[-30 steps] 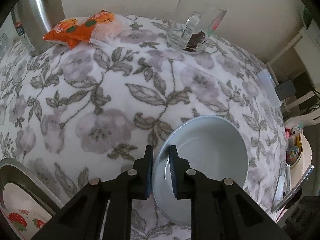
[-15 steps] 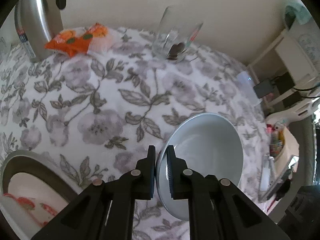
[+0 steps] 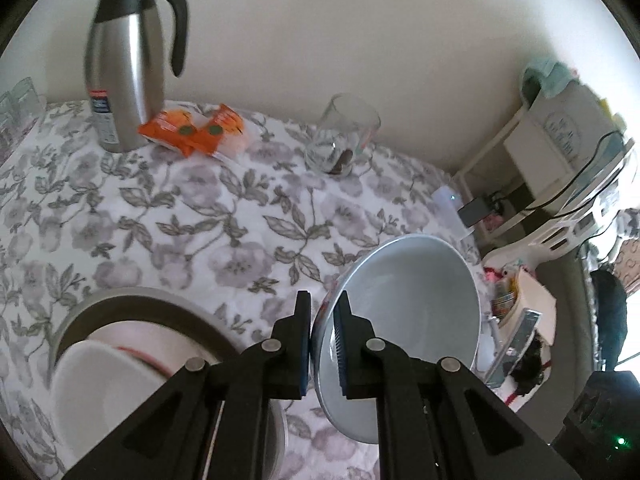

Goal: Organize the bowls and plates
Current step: 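Lift the pale blue bowl with both tools and carry it over the basin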

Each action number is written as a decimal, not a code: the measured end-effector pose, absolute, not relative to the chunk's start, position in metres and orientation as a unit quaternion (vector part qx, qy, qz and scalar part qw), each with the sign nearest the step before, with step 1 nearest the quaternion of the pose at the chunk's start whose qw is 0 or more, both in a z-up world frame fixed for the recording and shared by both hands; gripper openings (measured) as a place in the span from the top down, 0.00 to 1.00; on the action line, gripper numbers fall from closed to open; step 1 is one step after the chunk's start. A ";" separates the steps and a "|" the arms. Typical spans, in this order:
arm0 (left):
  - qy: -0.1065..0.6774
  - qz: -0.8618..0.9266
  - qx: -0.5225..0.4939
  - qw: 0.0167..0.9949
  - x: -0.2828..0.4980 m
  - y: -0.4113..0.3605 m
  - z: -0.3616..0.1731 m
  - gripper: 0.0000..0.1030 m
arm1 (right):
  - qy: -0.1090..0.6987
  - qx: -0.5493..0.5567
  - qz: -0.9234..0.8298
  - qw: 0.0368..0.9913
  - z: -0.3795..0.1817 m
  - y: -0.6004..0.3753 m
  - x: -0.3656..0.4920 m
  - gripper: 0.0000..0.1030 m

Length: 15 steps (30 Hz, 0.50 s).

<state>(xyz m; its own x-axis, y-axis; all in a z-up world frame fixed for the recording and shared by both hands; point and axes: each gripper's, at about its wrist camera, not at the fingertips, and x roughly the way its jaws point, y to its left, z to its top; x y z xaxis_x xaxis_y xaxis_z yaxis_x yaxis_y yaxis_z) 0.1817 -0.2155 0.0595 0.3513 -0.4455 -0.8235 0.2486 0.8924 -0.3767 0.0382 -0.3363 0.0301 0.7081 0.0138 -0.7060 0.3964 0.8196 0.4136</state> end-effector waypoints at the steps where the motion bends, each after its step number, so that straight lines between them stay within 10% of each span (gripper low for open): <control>1: 0.523 -0.213 -0.097 0.819 0.178 -0.207 0.064 0.89 | 0.363 0.276 -0.105 0.884 0.035 -0.330 0.036 0.79; 15: 0.487 -0.214 -0.151 0.834 0.139 -0.115 0.088 0.89 | 0.351 0.218 -0.073 0.908 0.066 -0.247 0.009 0.79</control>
